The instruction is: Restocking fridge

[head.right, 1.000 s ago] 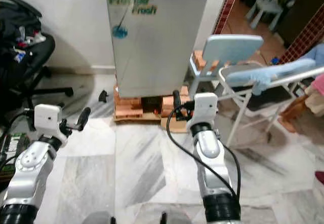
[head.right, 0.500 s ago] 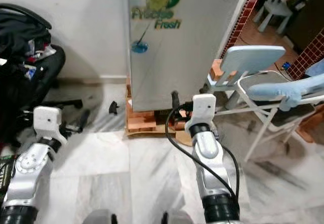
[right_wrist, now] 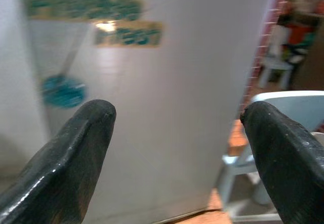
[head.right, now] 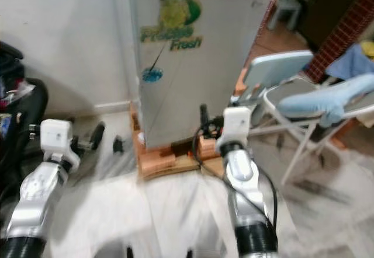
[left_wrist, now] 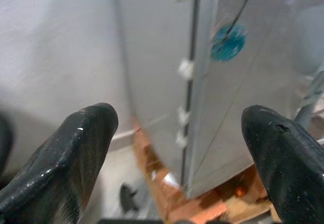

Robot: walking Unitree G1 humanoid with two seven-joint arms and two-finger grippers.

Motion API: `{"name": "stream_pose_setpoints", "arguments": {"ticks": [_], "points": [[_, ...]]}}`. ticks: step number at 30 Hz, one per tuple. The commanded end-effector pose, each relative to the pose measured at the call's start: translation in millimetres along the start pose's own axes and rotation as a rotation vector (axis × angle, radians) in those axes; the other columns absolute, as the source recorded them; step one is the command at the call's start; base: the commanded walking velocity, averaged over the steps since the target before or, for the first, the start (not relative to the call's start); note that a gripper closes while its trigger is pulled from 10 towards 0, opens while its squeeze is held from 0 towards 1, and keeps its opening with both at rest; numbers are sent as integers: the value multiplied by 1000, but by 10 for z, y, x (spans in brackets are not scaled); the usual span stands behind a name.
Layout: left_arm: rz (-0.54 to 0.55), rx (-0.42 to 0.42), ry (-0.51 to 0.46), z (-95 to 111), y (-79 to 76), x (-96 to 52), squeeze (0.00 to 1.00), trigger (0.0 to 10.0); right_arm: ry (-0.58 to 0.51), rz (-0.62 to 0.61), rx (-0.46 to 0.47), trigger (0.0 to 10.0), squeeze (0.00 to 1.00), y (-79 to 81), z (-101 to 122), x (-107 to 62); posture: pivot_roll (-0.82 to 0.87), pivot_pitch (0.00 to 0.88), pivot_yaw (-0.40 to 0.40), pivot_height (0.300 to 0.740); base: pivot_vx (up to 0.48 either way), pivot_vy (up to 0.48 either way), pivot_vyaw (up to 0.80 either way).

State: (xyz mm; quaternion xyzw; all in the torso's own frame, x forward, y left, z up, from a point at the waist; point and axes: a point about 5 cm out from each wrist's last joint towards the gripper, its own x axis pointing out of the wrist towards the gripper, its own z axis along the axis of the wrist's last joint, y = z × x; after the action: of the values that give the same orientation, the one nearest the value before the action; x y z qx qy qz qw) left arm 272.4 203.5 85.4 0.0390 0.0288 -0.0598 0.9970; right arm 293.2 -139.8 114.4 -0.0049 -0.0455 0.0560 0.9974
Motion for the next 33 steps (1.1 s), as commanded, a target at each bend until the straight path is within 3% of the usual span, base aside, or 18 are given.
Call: {"name": "stream_pose_setpoints", "arguments": {"ticks": [1, 15, 22, 33], "points": [[-24, -10, -10, 23, -106, 50, 0, 10000, 6, -46, -19, 10000, 0, -139, -12, -6, 21, 39, -66, 740, 259, 405, -563], [10, 1, 38, -53, -65, 18, 0, 10000, 10, -43, -21, 10000, 0, -130, -34, -19, 27, 45, -65, 740, 18, 29, -733], [0, 15, 34, -49, -33, -3, 0, 10000, 12, -53, -19, 10000, 0, -139, -43, -43, 23, 40, -56, 740, 0, 359, -692], [-7, 18, 18, -2, -22, 31, 0, 10000, -7, -49, -24, 10000, 0, -104, -2, 3, 21, 43, -44, 740, 0, 0, -789]]}}
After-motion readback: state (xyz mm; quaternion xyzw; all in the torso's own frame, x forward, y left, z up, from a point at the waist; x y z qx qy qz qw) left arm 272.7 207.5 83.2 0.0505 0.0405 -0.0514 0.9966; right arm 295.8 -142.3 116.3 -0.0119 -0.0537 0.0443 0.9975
